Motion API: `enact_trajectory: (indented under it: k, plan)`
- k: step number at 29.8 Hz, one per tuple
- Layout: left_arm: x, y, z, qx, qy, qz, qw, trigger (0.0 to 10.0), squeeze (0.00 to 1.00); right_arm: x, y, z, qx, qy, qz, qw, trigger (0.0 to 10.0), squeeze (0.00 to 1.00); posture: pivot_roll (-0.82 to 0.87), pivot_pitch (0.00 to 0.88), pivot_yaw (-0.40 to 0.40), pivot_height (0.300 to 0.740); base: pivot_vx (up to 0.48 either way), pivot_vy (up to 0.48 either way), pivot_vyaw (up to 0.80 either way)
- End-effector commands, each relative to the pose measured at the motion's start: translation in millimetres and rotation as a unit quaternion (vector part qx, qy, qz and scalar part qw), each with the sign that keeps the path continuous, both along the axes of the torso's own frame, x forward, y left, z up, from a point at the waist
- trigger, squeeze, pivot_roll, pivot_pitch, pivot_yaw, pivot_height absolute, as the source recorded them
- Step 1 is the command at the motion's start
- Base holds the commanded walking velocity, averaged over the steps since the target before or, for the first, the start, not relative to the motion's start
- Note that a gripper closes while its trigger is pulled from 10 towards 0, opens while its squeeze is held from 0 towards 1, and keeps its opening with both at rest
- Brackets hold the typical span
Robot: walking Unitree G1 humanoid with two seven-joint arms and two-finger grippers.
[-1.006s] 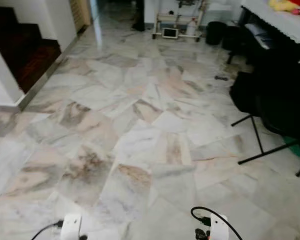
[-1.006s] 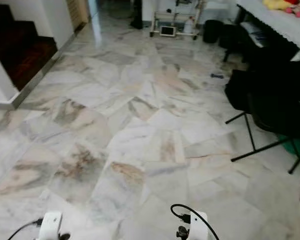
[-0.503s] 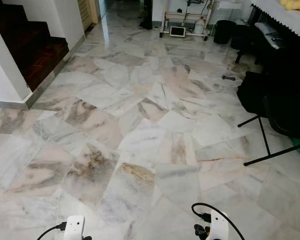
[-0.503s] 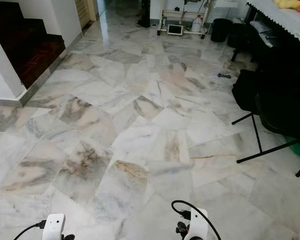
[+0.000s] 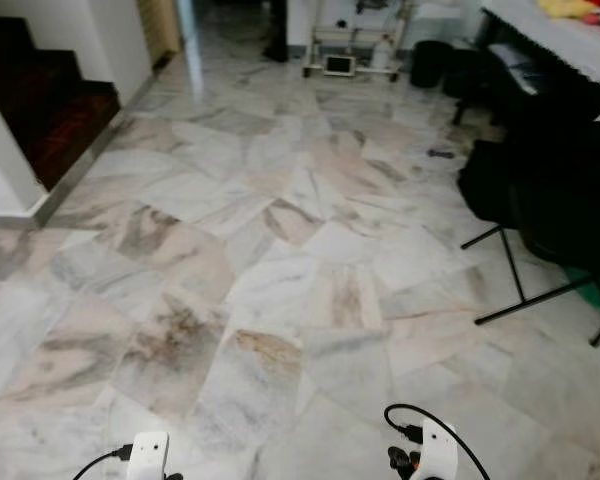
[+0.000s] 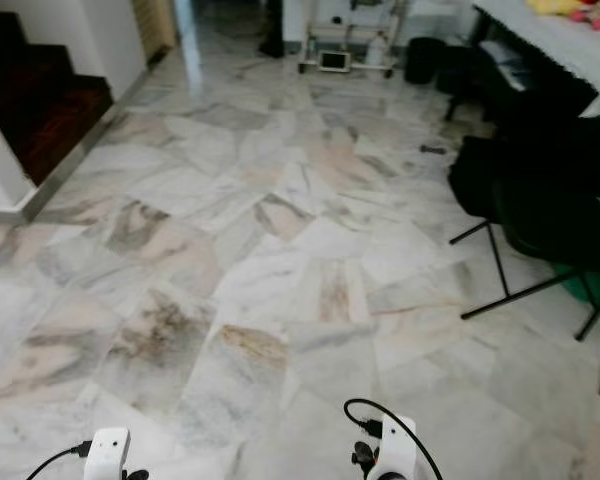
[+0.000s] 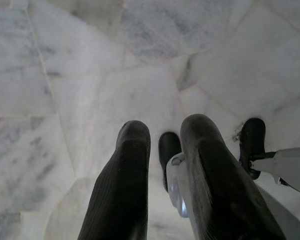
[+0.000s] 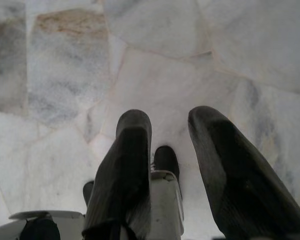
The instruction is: Setting the table
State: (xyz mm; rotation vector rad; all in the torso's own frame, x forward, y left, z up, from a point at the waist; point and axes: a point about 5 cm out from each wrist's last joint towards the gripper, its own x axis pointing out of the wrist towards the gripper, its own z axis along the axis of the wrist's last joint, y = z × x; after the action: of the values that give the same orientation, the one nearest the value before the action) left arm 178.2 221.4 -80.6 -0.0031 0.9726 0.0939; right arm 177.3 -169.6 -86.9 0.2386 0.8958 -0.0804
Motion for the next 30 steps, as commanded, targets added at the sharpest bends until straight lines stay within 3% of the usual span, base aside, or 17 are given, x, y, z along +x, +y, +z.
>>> enact_trajectory:
  k: [1,30]
  plan:
    - [-1.2,0.3,-0.5,0.0,0.002,-0.001,1.0,10.0,0.0,-1.2,0.3,-0.7,0.003,0.003,-0.007,1.0,10.0,0.0,0.12,0.0,-0.034,0.74,0.0,0.0,-0.66]
    - [-1.8,0.3,-0.7,0.004,0.001,-0.011,1.0,10.0,0.0,-8.3,7.1,-4.5,-0.001,0.018,0.009,1.0,10.0,0.0,0.12,0.0,-0.023,0.74,0.0,0.0,-0.66]
